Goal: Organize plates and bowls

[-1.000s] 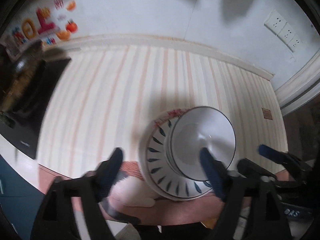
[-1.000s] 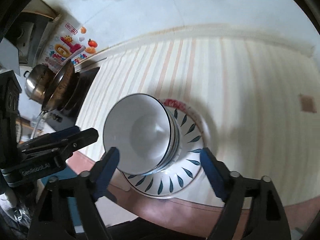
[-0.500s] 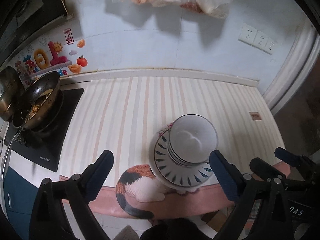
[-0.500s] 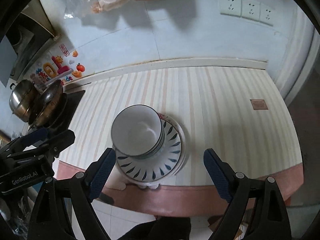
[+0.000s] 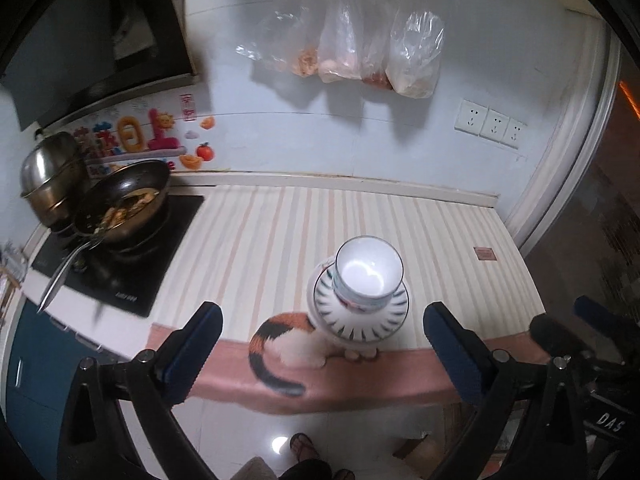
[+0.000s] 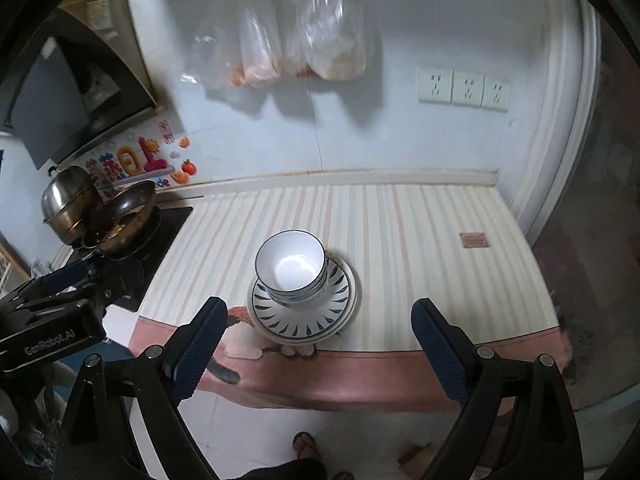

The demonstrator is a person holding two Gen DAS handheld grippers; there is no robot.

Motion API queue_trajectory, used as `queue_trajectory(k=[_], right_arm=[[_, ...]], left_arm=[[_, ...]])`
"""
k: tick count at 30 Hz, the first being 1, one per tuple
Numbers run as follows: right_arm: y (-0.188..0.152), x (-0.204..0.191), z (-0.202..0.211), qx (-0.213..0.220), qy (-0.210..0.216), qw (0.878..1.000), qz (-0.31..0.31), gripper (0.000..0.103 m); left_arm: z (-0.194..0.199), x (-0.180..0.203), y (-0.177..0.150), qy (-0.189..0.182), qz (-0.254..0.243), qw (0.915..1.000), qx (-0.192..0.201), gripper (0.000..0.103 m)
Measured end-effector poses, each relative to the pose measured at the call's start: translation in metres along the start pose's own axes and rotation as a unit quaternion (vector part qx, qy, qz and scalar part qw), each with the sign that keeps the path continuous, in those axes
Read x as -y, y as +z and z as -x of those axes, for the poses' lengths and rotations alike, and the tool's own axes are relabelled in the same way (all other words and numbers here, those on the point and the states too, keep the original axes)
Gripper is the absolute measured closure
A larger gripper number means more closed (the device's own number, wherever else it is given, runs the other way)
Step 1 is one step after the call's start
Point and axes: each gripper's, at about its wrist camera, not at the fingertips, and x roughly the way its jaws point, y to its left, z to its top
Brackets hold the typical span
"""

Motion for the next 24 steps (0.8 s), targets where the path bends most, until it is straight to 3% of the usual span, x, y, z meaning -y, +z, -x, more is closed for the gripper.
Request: queue_trajectory(k=[10,24], right_arm=[[-0.051,-0.008,0.088,0.017,0.008,1.000,0.019,0.006],[-0.084,-0.004,0.134,0.030,0.003,0.999,0.025,0.006]], left_arm=[[0.074,0.008,-0.050,0.033,0.000,0.9993,0.018,0.000],[0.113,0.020,-0.081,0.041,-0.013,0.9984,0.037,0.000]])
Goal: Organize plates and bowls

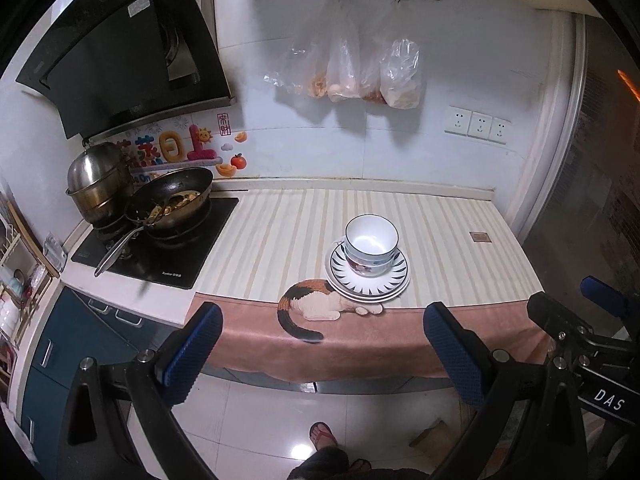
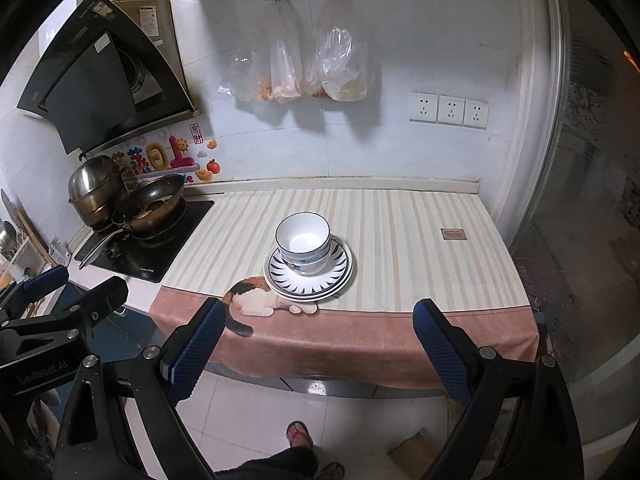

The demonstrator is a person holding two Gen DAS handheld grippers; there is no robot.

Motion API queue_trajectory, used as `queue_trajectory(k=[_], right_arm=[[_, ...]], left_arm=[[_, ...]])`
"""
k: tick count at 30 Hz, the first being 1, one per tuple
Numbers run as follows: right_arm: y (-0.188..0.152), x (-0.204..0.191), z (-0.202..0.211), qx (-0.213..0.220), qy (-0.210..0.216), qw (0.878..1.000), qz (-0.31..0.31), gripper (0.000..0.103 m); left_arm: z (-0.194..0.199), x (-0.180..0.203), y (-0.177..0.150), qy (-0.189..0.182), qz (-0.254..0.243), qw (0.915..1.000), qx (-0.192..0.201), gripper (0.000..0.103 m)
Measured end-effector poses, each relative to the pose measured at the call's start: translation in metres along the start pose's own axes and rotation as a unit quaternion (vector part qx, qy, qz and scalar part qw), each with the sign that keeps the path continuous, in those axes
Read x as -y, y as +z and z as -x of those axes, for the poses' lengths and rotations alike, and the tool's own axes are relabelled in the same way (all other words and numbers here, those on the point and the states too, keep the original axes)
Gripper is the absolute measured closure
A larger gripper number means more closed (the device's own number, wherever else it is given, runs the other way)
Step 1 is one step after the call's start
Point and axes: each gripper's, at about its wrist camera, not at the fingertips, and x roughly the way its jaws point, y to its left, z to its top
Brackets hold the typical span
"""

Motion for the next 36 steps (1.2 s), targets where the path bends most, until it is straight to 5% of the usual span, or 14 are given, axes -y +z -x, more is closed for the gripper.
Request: queue_trajectory(k=[36], right_arm=[[0.0013,-0.0006,0.0019,0.005,-0.012,1.000,0.005,0.006]], left_arm=[[0.0005,-0.0058,-0.0085,-0.002,0.012,0.9999,-0.010,0.000]])
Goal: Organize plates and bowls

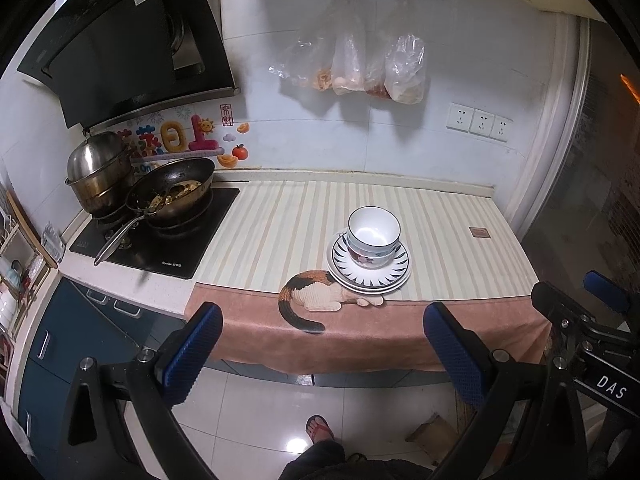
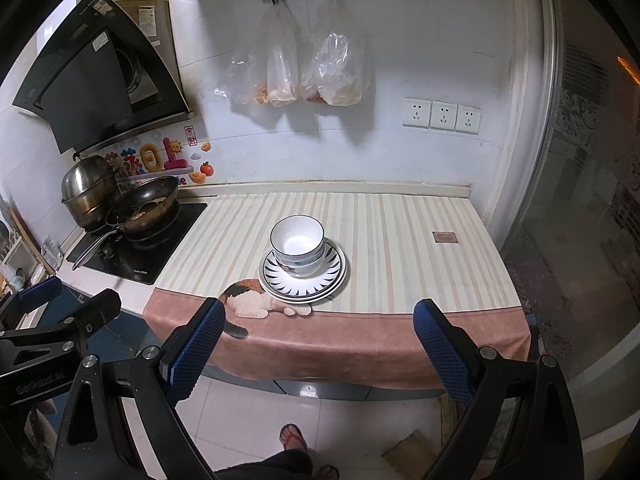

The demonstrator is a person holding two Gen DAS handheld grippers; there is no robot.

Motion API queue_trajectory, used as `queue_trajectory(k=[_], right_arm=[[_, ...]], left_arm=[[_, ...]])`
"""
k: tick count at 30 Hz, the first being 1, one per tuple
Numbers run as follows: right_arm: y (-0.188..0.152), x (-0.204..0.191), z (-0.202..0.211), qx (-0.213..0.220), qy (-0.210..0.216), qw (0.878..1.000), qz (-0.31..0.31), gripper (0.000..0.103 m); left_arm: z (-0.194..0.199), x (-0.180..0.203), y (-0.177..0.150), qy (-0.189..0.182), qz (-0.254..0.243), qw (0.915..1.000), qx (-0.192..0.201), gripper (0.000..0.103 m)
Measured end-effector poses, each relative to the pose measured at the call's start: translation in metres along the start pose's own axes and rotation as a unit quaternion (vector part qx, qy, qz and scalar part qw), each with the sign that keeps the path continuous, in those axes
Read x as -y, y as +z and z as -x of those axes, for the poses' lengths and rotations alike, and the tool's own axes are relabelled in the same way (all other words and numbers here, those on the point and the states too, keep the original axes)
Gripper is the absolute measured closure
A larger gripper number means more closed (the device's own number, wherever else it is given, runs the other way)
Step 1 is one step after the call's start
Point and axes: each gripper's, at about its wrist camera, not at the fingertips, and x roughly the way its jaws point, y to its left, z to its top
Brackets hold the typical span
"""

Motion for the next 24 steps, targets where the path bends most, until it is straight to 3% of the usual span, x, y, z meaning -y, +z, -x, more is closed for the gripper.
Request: queue_trajectory(k=[24], right_arm=[[-0.0062,-0.0047,0.0051,0.005,-0.016,1.000,-0.004,0.006]], left_arm=[[0.0021,0.0036,-0.0079,-0.001,-0.002,1.0000,0.001,0.000]])
